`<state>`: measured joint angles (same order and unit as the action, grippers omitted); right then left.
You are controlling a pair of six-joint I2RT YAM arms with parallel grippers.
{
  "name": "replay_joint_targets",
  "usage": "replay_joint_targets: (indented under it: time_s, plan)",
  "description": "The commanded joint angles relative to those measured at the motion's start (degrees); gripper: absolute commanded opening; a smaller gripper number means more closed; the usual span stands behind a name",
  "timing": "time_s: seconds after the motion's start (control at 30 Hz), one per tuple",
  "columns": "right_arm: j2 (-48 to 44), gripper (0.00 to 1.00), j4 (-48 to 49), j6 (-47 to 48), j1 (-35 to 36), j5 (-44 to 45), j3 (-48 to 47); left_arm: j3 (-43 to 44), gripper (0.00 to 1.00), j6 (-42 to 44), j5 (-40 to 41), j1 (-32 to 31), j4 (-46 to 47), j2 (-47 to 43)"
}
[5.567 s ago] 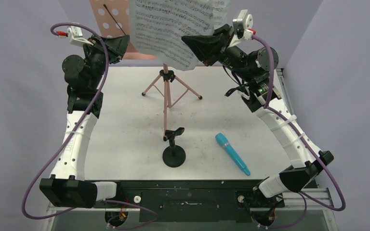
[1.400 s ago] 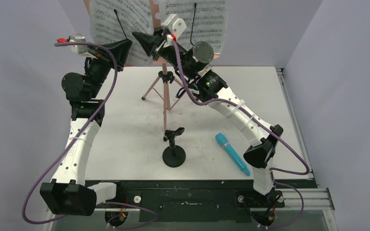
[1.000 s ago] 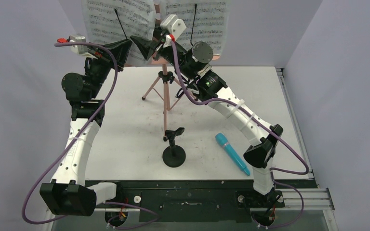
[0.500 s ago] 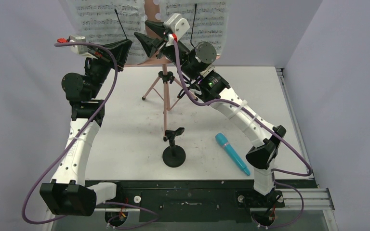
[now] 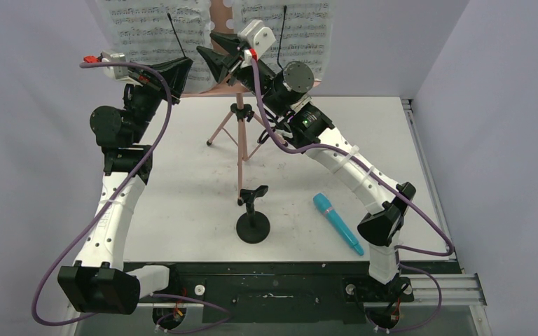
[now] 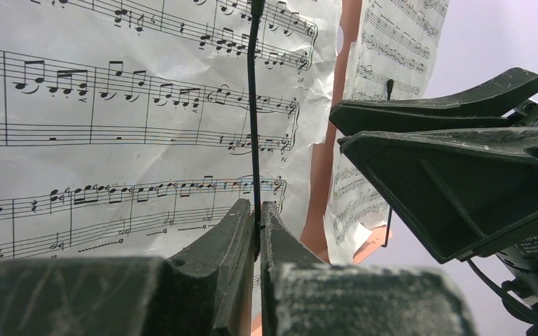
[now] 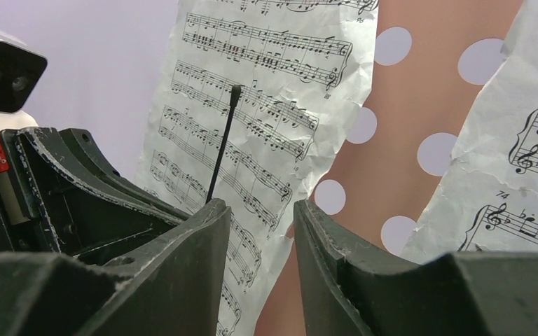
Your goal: Set up the instrument practice props
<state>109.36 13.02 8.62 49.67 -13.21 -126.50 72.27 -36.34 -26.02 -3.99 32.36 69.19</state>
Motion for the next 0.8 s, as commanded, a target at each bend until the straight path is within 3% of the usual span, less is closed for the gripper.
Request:
replay_joint_targets:
  time_s: [0.0,0.17,0.53,0.77]
  plan:
    - [-1.8,0.39,1.4,0.2,0.5,1.0,0.4,0.6,0.00,0.5,-1.7,-0.5,3.0,-2.0]
    - [-2.6,0.40,1.5,0.3,0.4,1.3,1.7,0.3,0.14,0.8,-1.5,-0.6,3.1,-2.1]
    - [-3.5,0.42,1.3,0.5,0.4,1.8,2.9,0.3,0.24,1.0,-0.6,-0.6,2.7,-2.9]
    - [-4.2,0.53,1.6,0.4,0.5,1.9,3.8,-0.4,0.42,2.5,0.6,-0.6,0.8,-4.4]
